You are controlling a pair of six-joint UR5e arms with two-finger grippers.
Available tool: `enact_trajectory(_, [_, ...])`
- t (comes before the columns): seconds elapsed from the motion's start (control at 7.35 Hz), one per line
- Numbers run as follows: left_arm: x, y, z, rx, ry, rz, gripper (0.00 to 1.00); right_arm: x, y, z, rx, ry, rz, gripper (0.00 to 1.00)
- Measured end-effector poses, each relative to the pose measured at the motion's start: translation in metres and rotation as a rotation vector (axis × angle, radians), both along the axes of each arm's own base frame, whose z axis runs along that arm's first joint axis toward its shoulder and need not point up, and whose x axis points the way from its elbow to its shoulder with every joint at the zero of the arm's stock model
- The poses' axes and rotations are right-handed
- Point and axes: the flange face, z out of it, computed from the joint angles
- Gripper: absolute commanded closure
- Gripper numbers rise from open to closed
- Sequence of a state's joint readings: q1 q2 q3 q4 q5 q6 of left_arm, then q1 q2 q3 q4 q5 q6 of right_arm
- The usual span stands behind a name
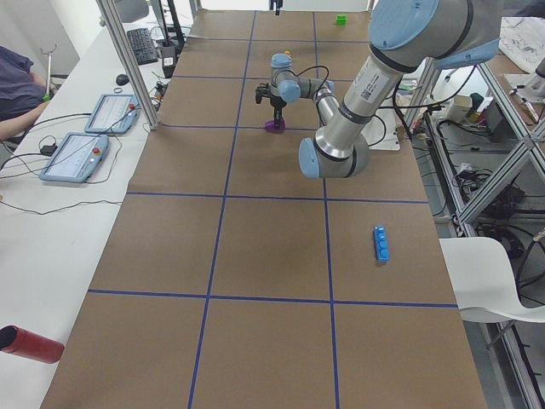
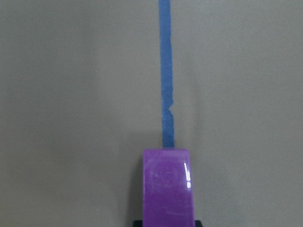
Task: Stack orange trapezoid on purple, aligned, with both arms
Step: 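Lower the purple block onto the center grid line and open the left gripper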
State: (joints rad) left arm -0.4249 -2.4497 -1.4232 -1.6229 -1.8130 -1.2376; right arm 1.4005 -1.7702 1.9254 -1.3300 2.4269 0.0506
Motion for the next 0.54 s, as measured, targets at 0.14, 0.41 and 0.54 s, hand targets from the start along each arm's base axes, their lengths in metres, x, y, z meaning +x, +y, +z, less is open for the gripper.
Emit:
enact_trajectory(0.14, [0.0017,0.0022,0.0005,0.000,-0.001,0.004,0.28,0.0000,0.0000,0.0001,0.000,0.001,0.000,0.00])
enact_trajectory(0.41, [0.0037,0.0048,0.0009,0.000,-0.002,0.009,0.00,0.0003,-0.0002,0.0011,-0.002,0.006,0.002,0.00])
enact_trajectory(0.54, [0.0043,0.0067,0.0003,-0.001,-0.002,0.012,0.00,0.0005,-0.0004,0.0025,-0.006,0.008,0.004,0.00])
